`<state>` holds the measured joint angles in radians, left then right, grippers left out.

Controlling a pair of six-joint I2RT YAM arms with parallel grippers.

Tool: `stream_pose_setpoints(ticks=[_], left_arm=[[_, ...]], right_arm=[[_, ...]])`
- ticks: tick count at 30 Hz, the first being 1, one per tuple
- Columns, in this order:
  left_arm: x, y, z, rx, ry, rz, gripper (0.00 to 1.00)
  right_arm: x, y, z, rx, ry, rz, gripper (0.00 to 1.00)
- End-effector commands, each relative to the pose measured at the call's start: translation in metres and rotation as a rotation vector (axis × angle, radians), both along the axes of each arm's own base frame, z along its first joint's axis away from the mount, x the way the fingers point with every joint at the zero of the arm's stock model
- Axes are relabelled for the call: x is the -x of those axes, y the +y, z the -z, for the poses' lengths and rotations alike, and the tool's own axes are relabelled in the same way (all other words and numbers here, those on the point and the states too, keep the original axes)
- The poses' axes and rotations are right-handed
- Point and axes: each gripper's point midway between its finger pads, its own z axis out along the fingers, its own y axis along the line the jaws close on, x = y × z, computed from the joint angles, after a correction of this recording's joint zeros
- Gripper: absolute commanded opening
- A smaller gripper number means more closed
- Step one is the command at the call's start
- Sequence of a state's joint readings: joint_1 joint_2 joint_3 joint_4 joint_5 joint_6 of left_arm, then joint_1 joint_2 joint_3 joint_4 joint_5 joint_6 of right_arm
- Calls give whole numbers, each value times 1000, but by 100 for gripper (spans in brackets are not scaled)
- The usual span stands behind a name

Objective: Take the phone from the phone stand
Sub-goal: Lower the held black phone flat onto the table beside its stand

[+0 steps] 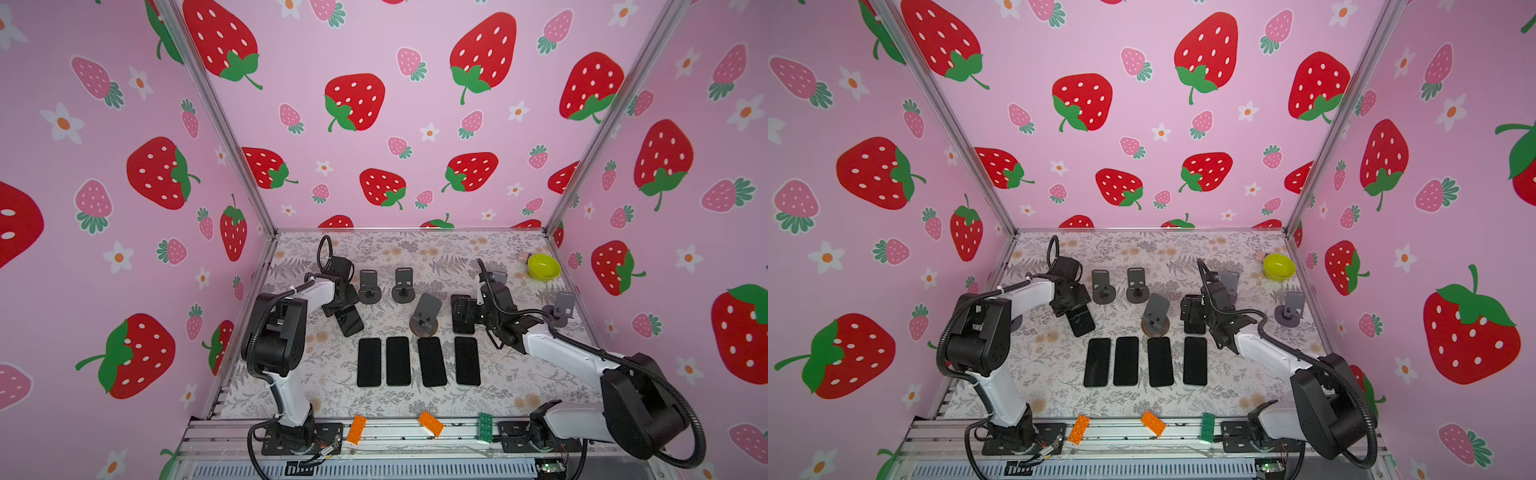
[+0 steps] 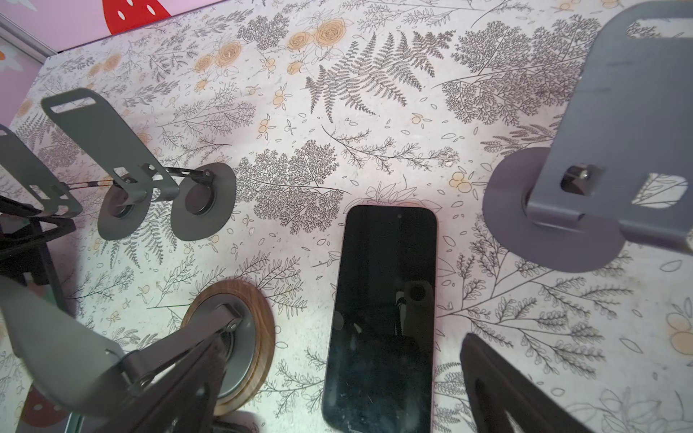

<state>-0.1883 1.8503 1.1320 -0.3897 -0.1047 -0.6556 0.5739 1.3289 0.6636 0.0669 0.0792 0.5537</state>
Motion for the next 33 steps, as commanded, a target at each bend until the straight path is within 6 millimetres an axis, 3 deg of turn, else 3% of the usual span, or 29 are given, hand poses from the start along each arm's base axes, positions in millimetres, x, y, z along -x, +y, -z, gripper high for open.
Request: stream_pose_setpoints(ticks=[1, 25, 33], left_arm=[[17, -2, 27, 8, 103, 3, 77], [22, -4, 30, 28, 115, 4, 78], [21, -14, 27, 66, 100, 36, 76]], right_arm=[[-3, 4, -3, -11, -6, -5, 100], [-2, 4, -3, -14, -6, -9, 100], [-2, 4, -4, -17, -9, -6, 100]])
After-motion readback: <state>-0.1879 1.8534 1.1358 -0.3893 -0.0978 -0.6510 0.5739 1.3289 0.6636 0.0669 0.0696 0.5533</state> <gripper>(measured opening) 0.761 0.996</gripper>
